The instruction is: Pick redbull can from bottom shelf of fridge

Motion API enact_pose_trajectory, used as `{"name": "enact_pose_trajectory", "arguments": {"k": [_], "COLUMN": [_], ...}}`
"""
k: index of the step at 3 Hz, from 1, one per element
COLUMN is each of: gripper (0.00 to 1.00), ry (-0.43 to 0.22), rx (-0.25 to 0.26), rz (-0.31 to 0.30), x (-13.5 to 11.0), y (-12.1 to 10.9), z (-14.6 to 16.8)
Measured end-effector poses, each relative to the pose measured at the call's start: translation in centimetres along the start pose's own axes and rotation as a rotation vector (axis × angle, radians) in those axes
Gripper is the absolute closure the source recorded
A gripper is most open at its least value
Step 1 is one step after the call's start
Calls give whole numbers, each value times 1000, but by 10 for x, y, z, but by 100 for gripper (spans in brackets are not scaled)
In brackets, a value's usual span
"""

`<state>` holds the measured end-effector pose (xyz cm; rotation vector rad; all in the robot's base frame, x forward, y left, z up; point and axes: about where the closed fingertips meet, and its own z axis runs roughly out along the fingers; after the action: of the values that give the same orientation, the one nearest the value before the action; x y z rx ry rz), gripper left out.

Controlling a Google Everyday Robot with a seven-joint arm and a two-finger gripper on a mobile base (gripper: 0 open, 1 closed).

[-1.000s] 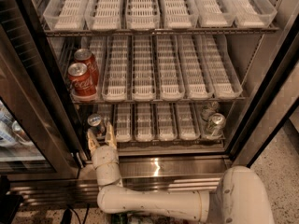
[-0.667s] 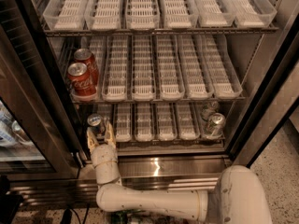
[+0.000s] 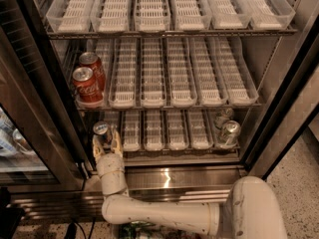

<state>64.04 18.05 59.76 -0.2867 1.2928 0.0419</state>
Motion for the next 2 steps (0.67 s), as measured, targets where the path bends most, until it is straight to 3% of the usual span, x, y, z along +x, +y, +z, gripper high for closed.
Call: {"name": "enact_pose_trajectory", "arguments": {"k": [1,2], "gripper": [41,60], "ry": [15,29], "rx": [0,-7], "rz": [11,18], "x": [8,13], "y": [0,1], "z": [3,5]}}
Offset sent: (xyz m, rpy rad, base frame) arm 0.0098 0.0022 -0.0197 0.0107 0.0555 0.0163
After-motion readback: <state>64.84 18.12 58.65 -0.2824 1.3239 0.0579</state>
